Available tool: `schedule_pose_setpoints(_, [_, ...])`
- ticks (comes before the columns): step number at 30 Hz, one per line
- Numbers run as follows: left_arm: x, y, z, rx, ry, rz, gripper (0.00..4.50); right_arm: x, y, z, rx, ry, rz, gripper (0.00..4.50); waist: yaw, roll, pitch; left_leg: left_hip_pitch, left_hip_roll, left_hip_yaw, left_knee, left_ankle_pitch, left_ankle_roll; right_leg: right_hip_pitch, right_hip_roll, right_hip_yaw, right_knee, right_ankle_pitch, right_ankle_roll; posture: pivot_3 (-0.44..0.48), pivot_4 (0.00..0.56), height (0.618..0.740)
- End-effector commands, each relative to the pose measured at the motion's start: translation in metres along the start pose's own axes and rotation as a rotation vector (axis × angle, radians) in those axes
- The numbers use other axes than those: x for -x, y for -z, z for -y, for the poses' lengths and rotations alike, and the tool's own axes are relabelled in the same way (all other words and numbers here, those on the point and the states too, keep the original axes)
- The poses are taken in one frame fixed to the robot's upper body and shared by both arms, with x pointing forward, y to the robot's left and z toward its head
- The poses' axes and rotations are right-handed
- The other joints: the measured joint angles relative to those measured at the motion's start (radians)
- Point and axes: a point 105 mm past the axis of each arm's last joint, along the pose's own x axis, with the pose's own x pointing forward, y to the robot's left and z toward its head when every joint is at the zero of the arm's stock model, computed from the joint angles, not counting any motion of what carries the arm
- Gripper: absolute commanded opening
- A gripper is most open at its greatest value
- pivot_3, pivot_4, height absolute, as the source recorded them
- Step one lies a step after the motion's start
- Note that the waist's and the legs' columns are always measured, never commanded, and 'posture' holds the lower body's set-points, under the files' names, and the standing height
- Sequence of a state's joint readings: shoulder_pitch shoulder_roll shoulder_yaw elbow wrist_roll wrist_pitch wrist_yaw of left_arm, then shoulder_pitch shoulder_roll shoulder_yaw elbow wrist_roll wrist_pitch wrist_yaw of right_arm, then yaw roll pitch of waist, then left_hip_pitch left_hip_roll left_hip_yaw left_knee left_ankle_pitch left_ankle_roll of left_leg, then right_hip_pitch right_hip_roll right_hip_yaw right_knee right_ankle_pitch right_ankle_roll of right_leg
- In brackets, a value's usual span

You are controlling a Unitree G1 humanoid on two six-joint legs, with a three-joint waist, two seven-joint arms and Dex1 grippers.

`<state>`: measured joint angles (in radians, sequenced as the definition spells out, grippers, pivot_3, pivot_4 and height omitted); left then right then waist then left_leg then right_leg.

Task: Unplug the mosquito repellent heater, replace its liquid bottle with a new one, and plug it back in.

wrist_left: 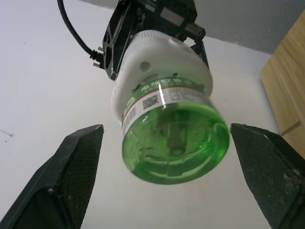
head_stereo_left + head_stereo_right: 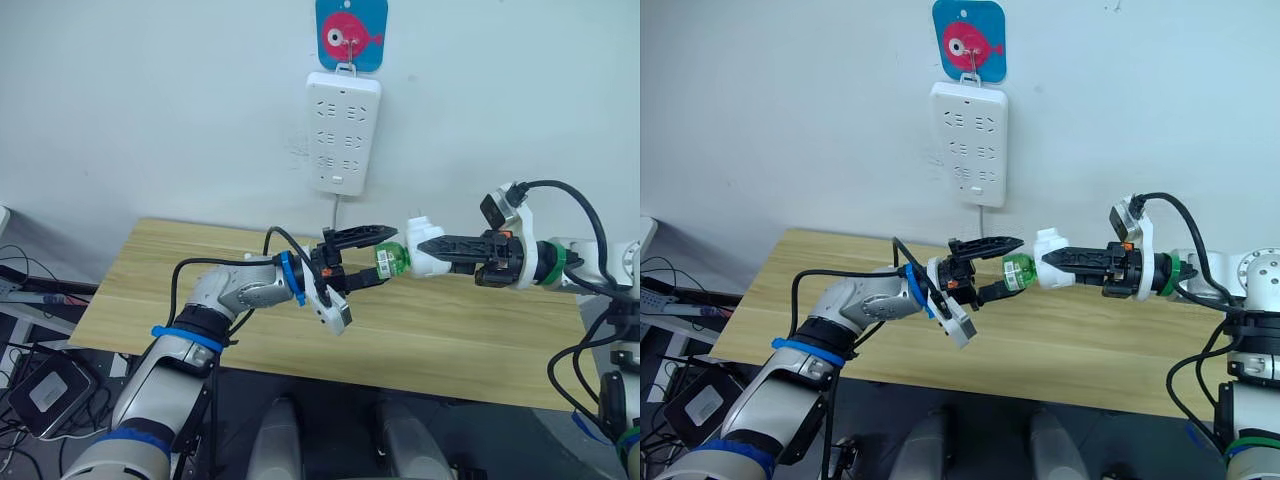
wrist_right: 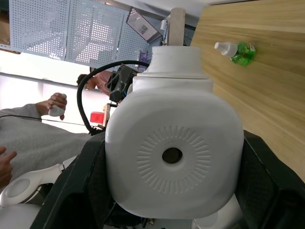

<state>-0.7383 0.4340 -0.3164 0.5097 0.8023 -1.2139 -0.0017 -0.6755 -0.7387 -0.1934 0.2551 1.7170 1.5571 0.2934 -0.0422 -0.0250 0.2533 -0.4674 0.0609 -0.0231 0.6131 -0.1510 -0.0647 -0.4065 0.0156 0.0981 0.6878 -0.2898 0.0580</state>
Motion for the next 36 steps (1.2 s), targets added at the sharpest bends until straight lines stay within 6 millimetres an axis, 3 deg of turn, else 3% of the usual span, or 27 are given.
schedule_pose_setpoints(1, [-0.004, -0.007, -0.011, -0.035, -0.041, 0.059, 4.47, 0.003, -0.002, -0.011, 0.033, -0.032, 0.014, 3.02, 0.0, 0.0, 0.0, 0.0, 0.0, 0.0, 0.0, 0.0, 0.0, 0.0, 0.0, 0.0, 0.001, 0.0, 0.0, -0.056, 0.224, 0.74])
schedule_pose_setpoints(9, [-0.004, -0.01, -0.008, -0.024, -0.039, 0.076, 4.47, 0.002, -0.002, -0.012, 0.026, -0.025, 0.021, 3.02, -0.002, 0.0, 0.0, 0.001, 0.0, 0.0, 0.001, 0.0, 0.0, 0.0, 0.0, 0.0, 0.003, 0.0, 0.0, -0.059, 0.225, 0.74])
schedule_pose_setpoints(12, [-0.003, -0.01, -0.006, -0.013, -0.032, 0.075, 3.9, 0.002, -0.002, -0.012, 0.023, -0.026, 0.021, 3.02, -0.006, 0.0, 0.0, 0.001, 0.0, 0.0, 0.001, 0.0, 0.0, 0.0, 0.0, 0.0, 0.004, 0.0, 0.0, -0.059, 0.225, 0.74])
schedule_pose_setpoints(17, [-0.005, -0.006, -0.008, 0.015, -0.051, 0.052, 2.37, 0.003, -0.001, -0.013, 0.017, -0.028, 0.016, 3.02, -0.011, 0.0, 0.0, 0.001, 0.0, 0.0, 0.002, 0.0, 0.0, 0.0, 0.0, 0.0, 0.004, 0.0, 0.0, -0.061, 0.229, 0.74])
schedule_pose_setpoints(21, [-0.007, -0.013, -0.014, 0.067, -0.077, 0.09, 2.25, 0.003, 0.002, -0.013, 0.019, -0.023, -0.009, 3.02, -0.012, 0.0, 0.0, 0.001, 0.0, 0.0, 0.002, 0.0, 0.0, 0.0, 0.0, 0.0, 0.005, 0.0, 0.0, -0.061, 0.229, 0.74])
schedule_pose_setpoints(23, [-0.011, -0.022, -0.017, 0.2, -0.097, 0.125, 2.25, 0.003, 0.005, -0.013, 0.029, -0.015, -0.03, 3.02, -0.014, 0.0, 0.0, 0.001, 0.0, 0.0, 0.002, 0.001, 0.0, 0.0, 0.0, 0.0, 0.005, 0.0, 0.0, -0.061, 0.229, 0.74])
schedule_pose_setpoints(26, [-0.018, -0.019, -0.032, 0.722, -0.138, 0.064, 2.25, 0.003, 0.006, -0.013, 0.051, -0.003, -0.046, 3.02, -0.016, 0.0, 0.0, 0.001, 0.0, -0.001, 0.002, 0.0, 0.0, 0.0, 0.0, 0.0, 0.007, 0.0, 0.0, -0.057, 0.24, 0.74])
schedule_pose_setpoints(30, [-0.017, -0.017, -0.049, 1.453, -0.068, 0.078, 2.25, 0.007, 0.005, -0.013, 0.076, 0.009, -0.054, 3.02, -0.017, 0.0, 0.001, 0.001, 0.002, -0.004, 0.004, 0.001, 0.001, -0.001, 0.001, -0.003, 0.01, -0.001, -0.002, -0.057, 0.24, 0.74])
schedule_pose_setpoints(34, [0.003, 0.017, -0.042, 2.331, -0.228, 0.027, 2.25, 0.005, 0.005, -0.013, 0.114, 0.019, -0.07, 3.02, -0.019, 0.002, 0.002, 0.003, 0.002, -0.006, 0.011, 0.001, 0.002, 0.001, 0.003, -0.003, 0.015, -0.004, 0.003, -0.054, 0.241, 0.74])
schedule_pose_setpoints(36, [0.013, 0.021, -0.036, 2.576, -0.279, 0.073, 2.25, 0.003, 0.004, -0.016, 0.126, 0.009, -0.067, 3.02, -0.023, 0.002, 0.002, 0.002, 0.002, -0.005, 0.014, 0.001, 0.002, 0.002, 0.003, -0.003, 0.014, -0.005, 0.003, -0.052, 0.245, 0.74])
